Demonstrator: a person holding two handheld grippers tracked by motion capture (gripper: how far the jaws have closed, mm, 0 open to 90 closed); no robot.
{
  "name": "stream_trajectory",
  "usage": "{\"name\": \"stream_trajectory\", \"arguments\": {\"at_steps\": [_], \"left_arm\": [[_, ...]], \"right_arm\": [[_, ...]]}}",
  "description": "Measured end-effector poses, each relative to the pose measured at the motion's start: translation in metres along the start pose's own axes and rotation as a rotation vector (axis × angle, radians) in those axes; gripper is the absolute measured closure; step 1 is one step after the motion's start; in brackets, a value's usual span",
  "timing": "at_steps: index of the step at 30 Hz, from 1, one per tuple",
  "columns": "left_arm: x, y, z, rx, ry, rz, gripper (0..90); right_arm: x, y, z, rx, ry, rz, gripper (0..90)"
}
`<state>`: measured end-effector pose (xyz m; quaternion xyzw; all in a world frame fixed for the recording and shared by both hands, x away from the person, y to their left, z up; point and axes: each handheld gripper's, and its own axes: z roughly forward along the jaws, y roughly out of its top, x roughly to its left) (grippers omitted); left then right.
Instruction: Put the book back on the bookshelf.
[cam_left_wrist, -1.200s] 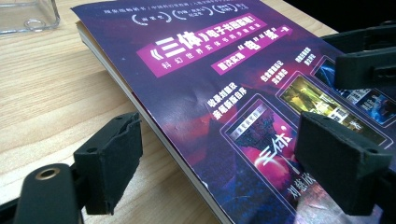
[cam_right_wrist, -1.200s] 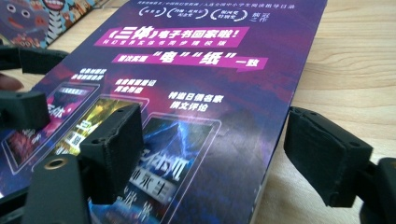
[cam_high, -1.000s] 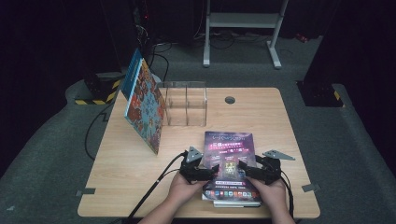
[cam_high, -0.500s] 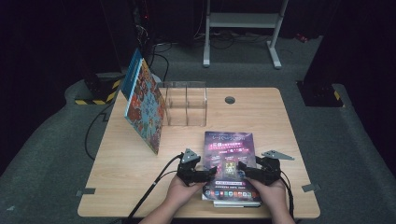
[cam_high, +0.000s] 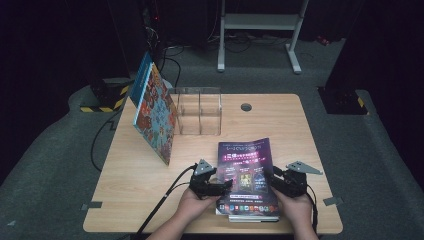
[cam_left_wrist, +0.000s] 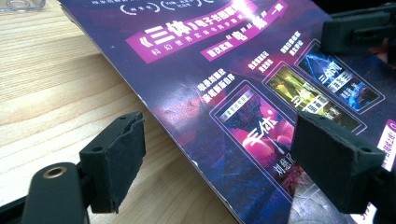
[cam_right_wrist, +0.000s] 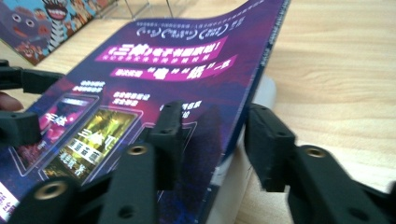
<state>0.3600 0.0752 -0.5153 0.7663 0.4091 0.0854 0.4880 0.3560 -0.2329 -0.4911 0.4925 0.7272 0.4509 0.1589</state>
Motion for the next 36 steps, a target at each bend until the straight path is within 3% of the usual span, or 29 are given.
{"name": "stream_trajectory", "arguments": {"at_steps": [8, 19, 24, 29, 36], "left_arm": [[-0.003, 0.000, -0.003, -0.004, 0.024, 0.046, 17.6], [-0.007, -0.001, -0.006, -0.011, 0.044, 0.092, 18.3], [-0.008, -0.002, -0.008, -0.007, 0.047, 0.121, 17.2], [-0.007, -0.001, -0.014, 0.003, 0.062, 0.128, 19.1], [-0.004, -0.001, -0.022, -0.005, 0.081, 0.124, 22.0]], "right_arm": [[0.007, 0.006, -0.008, -0.014, 0.016, -0.014, 74.5], [0.021, 0.008, -0.016, -0.051, 0.002, -0.038, 78.5], [0.032, 0.011, -0.019, -0.113, 0.020, -0.036, 83.8], [0.052, 0.019, -0.023, -0.170, 0.008, -0.078, 84.8], [0.059, 0.020, -0.031, -0.235, 0.002, -0.090, 84.8]]}}
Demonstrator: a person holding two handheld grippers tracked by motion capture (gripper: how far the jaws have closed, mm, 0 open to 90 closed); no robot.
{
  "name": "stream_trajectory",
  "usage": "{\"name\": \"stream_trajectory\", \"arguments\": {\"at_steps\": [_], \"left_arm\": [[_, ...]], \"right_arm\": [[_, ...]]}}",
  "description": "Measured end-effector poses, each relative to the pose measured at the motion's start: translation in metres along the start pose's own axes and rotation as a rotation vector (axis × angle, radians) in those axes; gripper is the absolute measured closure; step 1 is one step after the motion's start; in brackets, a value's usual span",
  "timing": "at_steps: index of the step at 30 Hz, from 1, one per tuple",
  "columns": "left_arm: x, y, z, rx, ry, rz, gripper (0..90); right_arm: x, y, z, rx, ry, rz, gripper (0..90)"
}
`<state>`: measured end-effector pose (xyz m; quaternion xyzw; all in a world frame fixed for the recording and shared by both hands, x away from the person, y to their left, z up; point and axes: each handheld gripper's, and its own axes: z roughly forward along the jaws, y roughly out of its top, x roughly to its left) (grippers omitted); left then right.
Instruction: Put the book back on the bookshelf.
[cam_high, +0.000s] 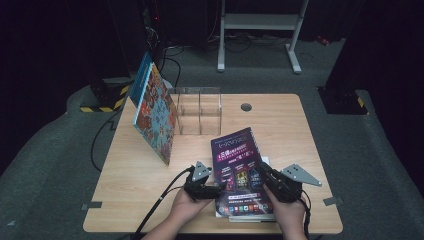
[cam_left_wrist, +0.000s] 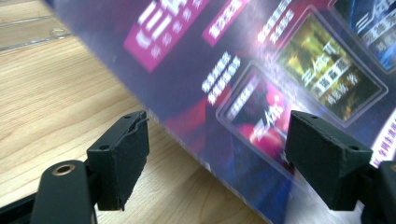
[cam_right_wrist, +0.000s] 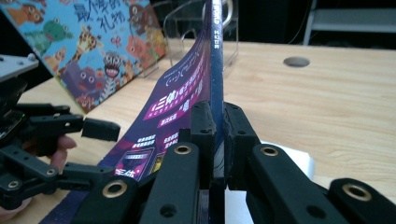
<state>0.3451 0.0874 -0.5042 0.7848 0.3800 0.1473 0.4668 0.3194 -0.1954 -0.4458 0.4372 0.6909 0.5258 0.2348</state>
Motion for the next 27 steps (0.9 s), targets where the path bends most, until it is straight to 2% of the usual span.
{"name": "stream_trajectory", "arguments": {"at_steps": [5, 15, 21, 27], "left_arm": [[0.001, 0.001, -0.005, -0.015, 0.000, 0.009, 22.8], [0.005, 0.004, -0.012, -0.047, 0.007, 0.002, 24.2], [0.006, 0.005, -0.015, -0.053, 0.016, 0.018, 24.5], [0.008, 0.002, -0.018, -0.062, 0.015, 0.014, 24.7]], "right_arm": [[0.000, 0.002, -0.007, -0.089, -0.027, 0.013, 84.8], [0.002, 0.015, -0.021, -0.270, -0.100, -0.004, 84.8], [-0.003, 0.023, -0.020, -0.334, -0.146, -0.014, 84.8], [-0.009, 0.032, -0.014, -0.364, -0.188, -0.034, 84.8]]}}
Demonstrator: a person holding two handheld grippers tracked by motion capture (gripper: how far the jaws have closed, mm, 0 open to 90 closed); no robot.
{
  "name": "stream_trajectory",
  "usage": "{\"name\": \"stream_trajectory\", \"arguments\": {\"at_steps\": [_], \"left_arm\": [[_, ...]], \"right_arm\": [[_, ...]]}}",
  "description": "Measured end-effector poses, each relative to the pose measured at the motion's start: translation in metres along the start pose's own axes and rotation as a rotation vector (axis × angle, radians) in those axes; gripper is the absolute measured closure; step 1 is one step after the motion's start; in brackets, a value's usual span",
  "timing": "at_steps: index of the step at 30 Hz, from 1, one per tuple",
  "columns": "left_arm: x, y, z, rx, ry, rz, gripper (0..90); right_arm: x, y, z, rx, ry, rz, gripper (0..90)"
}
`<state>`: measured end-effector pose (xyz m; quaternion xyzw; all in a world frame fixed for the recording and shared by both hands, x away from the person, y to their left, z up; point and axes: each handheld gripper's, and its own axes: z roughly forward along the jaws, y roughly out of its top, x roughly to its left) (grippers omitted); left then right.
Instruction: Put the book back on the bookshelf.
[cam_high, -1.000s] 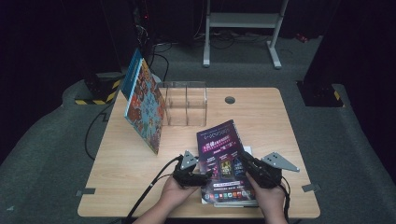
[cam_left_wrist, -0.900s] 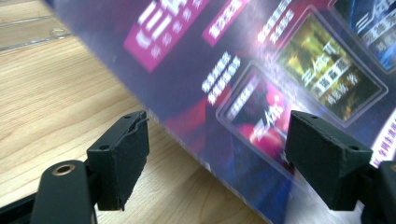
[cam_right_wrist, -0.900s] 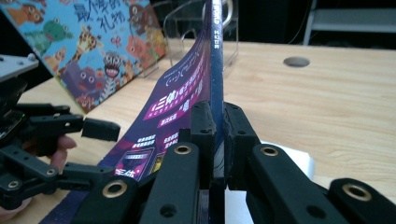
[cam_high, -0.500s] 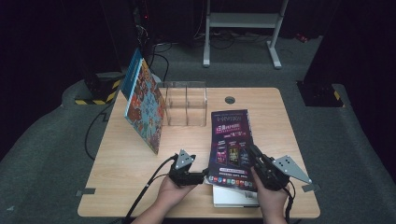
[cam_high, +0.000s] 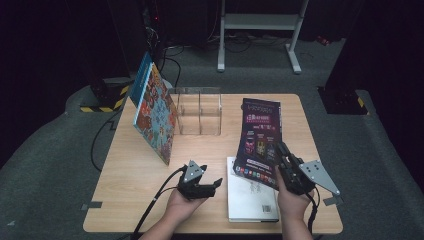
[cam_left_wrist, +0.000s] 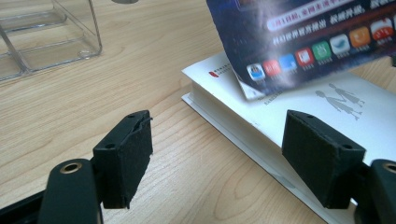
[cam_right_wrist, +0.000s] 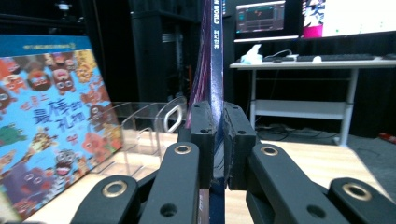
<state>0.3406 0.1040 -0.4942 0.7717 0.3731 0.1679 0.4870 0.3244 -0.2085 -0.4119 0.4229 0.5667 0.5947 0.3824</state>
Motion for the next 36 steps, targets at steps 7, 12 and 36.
{"name": "stream_trajectory", "arguments": {"at_steps": [7, 12, 36], "left_arm": [[0.004, -0.001, -0.002, -0.004, 0.002, -0.008, 25.1], [0.004, -0.001, -0.002, -0.004, 0.003, -0.010, 25.3], [0.004, -0.003, -0.002, 0.004, 0.002, 0.001, 25.7]], "right_arm": [[-0.006, 0.006, 0.014, -0.028, -0.032, -0.014, 84.7], [-0.006, 0.010, 0.022, -0.050, -0.043, -0.023, 84.7], [0.003, -0.003, 0.018, -0.049, -0.046, -0.020, 84.4]]}}
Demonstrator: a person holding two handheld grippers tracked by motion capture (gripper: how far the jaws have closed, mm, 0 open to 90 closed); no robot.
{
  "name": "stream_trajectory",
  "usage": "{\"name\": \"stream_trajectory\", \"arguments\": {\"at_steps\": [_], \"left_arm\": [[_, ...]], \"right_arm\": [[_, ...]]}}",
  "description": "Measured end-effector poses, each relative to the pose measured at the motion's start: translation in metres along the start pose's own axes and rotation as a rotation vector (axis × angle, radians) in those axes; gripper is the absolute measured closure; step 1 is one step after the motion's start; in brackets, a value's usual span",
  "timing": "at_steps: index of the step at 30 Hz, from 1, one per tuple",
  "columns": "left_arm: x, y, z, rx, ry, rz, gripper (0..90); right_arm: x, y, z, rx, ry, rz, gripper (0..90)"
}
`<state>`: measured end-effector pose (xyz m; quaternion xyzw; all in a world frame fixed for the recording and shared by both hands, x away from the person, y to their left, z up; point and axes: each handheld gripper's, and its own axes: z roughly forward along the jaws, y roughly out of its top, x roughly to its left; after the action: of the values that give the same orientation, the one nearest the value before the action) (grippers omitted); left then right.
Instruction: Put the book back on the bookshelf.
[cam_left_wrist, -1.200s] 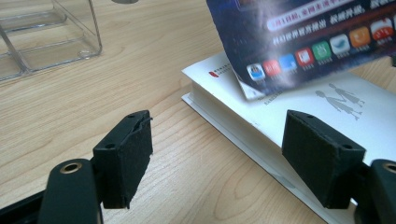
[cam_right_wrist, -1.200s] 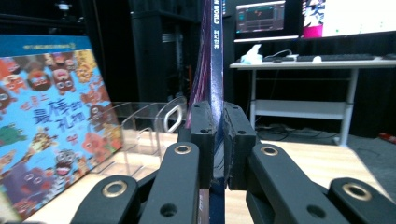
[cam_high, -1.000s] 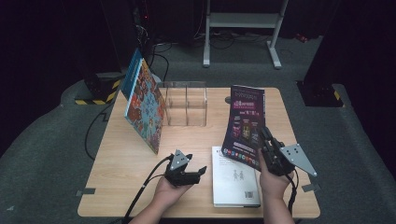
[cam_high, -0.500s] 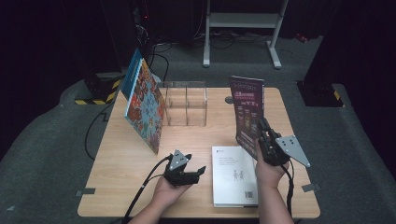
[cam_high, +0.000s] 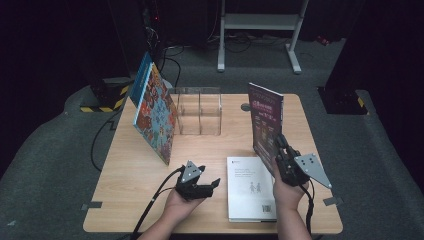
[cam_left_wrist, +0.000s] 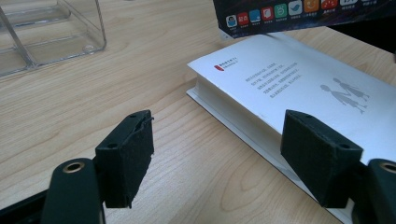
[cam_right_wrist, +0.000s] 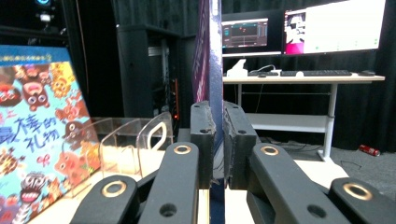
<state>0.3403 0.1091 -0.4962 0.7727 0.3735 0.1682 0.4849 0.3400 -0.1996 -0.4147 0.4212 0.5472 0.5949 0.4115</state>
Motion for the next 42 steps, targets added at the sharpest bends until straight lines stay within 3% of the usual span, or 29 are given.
{"name": "stream_trajectory", "arguments": {"at_steps": [11, 20, 31, 39, 42], "left_arm": [[-0.005, 0.003, 0.000, -0.003, -0.013, 0.010, 25.9], [-0.008, 0.005, 0.001, 0.001, -0.020, 0.018, 25.9], [-0.007, 0.013, -0.006, -0.021, -0.021, 0.010, 25.9], [-0.010, 0.038, -0.016, -0.078, -0.031, 0.035, 25.2], [-0.013, 0.050, -0.019, -0.104, -0.043, 0.041, 24.7]], "right_arm": [[0.001, 0.005, -0.027, 0.120, 0.052, -0.022, 84.2], [-0.002, 0.002, -0.045, 0.179, 0.052, -0.030, 84.3], [0.000, -0.002, -0.046, 0.147, 0.046, 0.023, 84.8], [0.010, -0.005, -0.041, 0.114, 0.045, 0.058, 84.8], [0.016, -0.006, -0.039, 0.106, 0.039, 0.051, 84.7]]}}
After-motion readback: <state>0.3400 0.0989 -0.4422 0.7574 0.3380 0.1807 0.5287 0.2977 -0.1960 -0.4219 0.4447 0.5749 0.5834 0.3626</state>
